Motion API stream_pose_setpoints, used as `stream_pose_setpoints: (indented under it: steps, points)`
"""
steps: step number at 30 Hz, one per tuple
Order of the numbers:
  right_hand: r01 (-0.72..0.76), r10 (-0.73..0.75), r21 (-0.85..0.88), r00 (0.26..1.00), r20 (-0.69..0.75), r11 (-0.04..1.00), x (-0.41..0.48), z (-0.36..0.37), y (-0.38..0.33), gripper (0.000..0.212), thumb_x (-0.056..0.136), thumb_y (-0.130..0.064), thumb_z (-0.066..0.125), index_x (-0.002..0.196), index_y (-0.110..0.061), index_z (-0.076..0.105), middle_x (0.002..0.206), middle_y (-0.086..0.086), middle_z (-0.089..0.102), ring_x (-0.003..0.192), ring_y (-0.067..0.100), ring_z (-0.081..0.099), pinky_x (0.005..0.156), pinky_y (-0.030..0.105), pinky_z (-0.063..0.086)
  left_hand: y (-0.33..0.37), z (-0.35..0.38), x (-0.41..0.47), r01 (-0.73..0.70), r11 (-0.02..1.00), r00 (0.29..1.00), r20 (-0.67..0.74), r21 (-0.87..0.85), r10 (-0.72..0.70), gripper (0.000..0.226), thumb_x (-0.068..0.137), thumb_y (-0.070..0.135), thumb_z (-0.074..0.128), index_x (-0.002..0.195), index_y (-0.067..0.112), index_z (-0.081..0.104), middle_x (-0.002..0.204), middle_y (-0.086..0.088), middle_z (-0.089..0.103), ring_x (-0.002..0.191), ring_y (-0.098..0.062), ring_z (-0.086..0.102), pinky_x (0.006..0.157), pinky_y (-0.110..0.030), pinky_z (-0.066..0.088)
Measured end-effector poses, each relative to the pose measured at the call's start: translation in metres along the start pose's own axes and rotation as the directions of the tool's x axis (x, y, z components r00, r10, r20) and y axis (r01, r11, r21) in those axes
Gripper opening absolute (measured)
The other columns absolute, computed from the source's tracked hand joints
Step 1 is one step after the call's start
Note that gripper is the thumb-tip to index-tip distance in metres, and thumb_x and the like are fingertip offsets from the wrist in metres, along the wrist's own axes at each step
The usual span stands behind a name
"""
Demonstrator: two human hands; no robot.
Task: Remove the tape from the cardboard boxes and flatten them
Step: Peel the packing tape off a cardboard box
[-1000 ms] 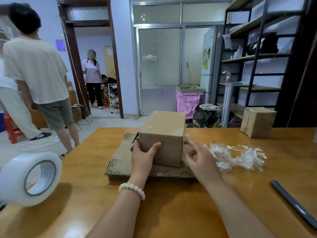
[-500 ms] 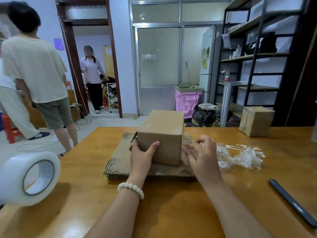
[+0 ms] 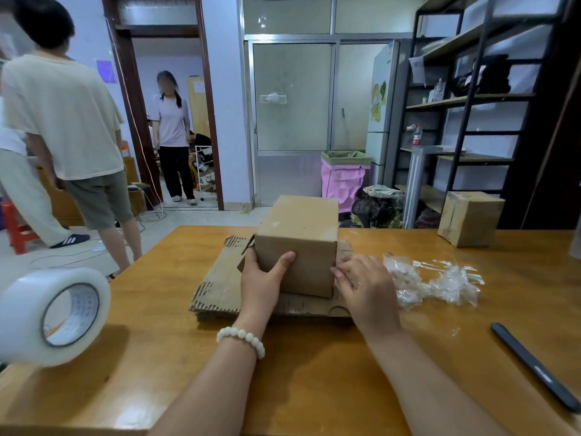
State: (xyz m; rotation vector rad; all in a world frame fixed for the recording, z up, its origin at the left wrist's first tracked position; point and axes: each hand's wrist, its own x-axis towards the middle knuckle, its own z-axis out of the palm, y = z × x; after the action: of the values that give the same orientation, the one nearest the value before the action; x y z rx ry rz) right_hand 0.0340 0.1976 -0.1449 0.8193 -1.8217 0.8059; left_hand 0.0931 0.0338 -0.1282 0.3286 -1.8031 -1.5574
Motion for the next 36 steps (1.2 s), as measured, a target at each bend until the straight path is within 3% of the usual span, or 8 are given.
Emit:
stream_pose_setpoints:
  steps: [5,9,11,15,21,26,31,36]
  points:
    - [0.023,-0.023,-0.010,0.999,-0.032,1.000,0.0017,0.0007,0.0037,0.016,0.086,-0.027,0.059,0.079,-0.013,0.062,0.074,-0.002,0.059,0.071,0.017,0.054,0.068,0.033,0.044,0.0019,0.0007,-0.0028,-0.001,1.000,1.000,0.004,0.008,0.001,0.056,0.084,0.038,0.070,0.130,0.020,0.044,0.112,0.004,0.052,0.104,-0.014,0.049,0.077,-0.021,0.041]
    - [0.066,-0.068,-0.039,0.996,-0.056,0.997,0.0006,0.0027,0.0028,0.010,0.086,-0.026,0.058,0.094,-0.021,0.061,0.082,-0.003,0.064,0.080,0.014,0.056,0.091,0.050,0.044,0.0011,0.0002,-0.0023,0.000,1.000,1.000,-0.001,-0.003,0.000,0.042,0.087,0.039,0.067,0.119,0.028,0.042,0.110,0.007,0.054,0.104,-0.013,0.050,0.084,-0.026,0.041]
    - [0.073,-0.077,-0.064,0.995,-0.062,0.995,-0.0001,0.0014,0.0024,0.010,0.084,-0.023,0.064,0.091,-0.018,0.070,0.079,-0.002,0.065,0.074,0.016,0.058,0.095,0.053,0.041,0.0008,0.0001,-0.0020,0.005,1.000,1.000,-0.001,-0.029,-0.005,0.035,0.089,0.039,0.065,0.115,0.028,0.044,0.104,0.012,0.055,0.104,-0.014,0.052,0.084,-0.027,0.041]
    - [0.068,-0.069,-0.034,0.997,-0.041,0.997,0.0014,-0.0023,0.0015,0.014,0.069,-0.005,0.082,0.079,-0.012,0.074,0.070,-0.001,0.062,0.064,0.017,0.058,0.091,0.054,0.045,0.0018,0.0008,-0.0015,0.015,0.999,1.000,0.003,-0.050,-0.015,0.032,0.090,0.040,0.063,0.114,0.027,0.046,0.101,0.015,0.054,0.101,-0.014,0.053,0.085,-0.028,0.042]
    - [0.086,-0.087,-0.018,0.995,-0.039,0.996,0.0036,-0.0033,0.0000,0.008,0.074,-0.012,0.073,0.082,-0.013,0.072,0.073,-0.001,0.064,0.068,0.016,0.060,0.091,0.052,0.045,0.0035,0.0005,-0.0022,0.020,0.998,1.000,-0.005,-0.057,-0.020,0.035,0.090,0.040,0.062,0.119,0.026,0.046,0.101,0.015,0.053,0.094,-0.008,0.051,0.079,-0.024,0.041]
    - [0.105,-0.106,-0.017,0.994,-0.008,0.994,0.0013,-0.0017,0.0035,0.016,0.084,-0.021,0.063,0.100,-0.019,0.063,0.078,-0.002,0.065,0.072,0.016,0.061,0.090,0.050,0.047,0.0034,0.0001,-0.0017,0.016,0.999,1.000,-0.010,-0.051,-0.017,0.041,0.091,0.040,0.061,0.126,0.024,0.046,0.106,0.011,0.054,0.100,-0.012,0.051,0.074,-0.019,0.041]
    - [0.116,-0.116,0.000,0.993,0.012,0.993,0.0021,-0.0032,0.0033,0.016,0.086,-0.019,0.062,0.079,-0.008,0.072,0.070,0.001,0.061,0.066,0.016,0.053,0.076,0.047,0.052,0.0040,0.0005,-0.0022,0.019,0.998,1.000,-0.009,-0.053,-0.019,0.043,0.092,0.038,0.061,0.128,0.023,0.045,0.108,0.008,0.053,0.098,-0.010,0.049,0.069,-0.014,0.039]
    - [0.152,-0.152,-0.030,0.988,0.026,0.988,0.0027,-0.0057,0.0053,0.007,0.077,-0.008,0.073,0.084,-0.009,0.073,0.073,0.002,0.062,0.069,0.016,0.055,0.076,0.046,0.052,0.0045,0.0000,-0.0019,0.026,0.998,1.000,-0.001,-0.063,-0.026,0.035,0.091,0.038,0.063,0.118,0.028,0.044,0.100,0.016,0.052,0.095,-0.009,0.050,0.074,-0.022,0.040]
